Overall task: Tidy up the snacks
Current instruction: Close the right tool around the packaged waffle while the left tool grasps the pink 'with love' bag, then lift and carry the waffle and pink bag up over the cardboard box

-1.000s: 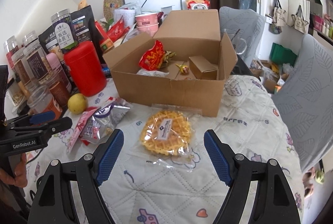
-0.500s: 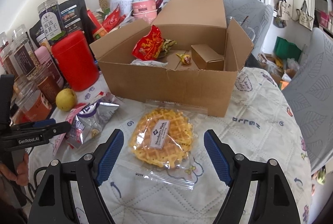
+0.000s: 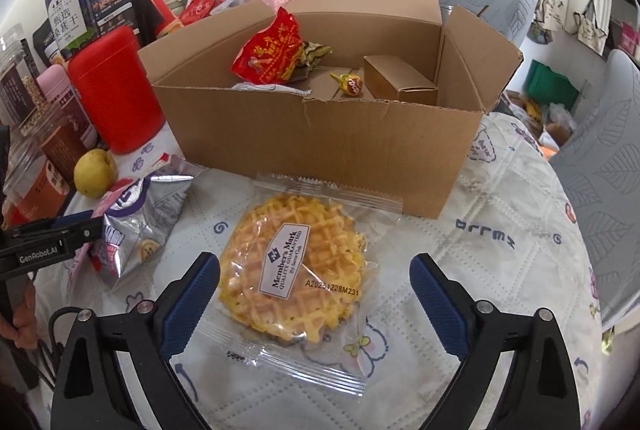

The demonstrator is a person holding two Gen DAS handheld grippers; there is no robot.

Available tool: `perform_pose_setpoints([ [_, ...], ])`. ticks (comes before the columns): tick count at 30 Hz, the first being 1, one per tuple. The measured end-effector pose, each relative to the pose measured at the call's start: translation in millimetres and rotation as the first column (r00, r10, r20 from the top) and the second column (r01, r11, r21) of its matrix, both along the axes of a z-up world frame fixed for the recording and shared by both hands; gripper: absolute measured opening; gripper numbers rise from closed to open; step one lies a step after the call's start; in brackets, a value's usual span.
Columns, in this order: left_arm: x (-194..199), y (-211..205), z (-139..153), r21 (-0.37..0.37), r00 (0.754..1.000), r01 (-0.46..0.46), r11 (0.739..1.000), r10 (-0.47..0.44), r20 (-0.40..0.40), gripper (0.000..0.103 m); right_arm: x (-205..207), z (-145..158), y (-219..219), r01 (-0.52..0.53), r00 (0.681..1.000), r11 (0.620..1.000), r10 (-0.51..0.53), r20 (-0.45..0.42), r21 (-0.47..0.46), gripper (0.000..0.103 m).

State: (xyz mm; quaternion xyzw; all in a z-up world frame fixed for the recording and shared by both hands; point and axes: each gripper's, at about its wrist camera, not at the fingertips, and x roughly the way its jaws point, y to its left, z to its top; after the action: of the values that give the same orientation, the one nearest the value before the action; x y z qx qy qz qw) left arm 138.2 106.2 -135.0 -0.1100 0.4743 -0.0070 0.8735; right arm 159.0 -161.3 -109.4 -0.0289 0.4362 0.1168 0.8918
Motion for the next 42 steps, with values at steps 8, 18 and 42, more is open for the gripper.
perform_pose_setpoints([
  [8,-7,0,4,-0.016,1.000,-0.006,1.000,0.006,0.012,0.037,11,-9,1,0.019,0.998,0.998,-0.016,-0.064,0.054,0.097],
  [18,-37,-5,27,0.007,0.998,-0.004,1.000,0.004,0.062,0.036,17,-16,24,-0.021,0.994,1.000,0.022,-0.112,0.013,0.102],
  [42,-109,-24,62,-0.016,0.991,0.048,0.999,-0.046,0.126,0.036,-58,19,14,-0.025,1.000,0.999,0.025,-0.018,0.023,0.079],
])
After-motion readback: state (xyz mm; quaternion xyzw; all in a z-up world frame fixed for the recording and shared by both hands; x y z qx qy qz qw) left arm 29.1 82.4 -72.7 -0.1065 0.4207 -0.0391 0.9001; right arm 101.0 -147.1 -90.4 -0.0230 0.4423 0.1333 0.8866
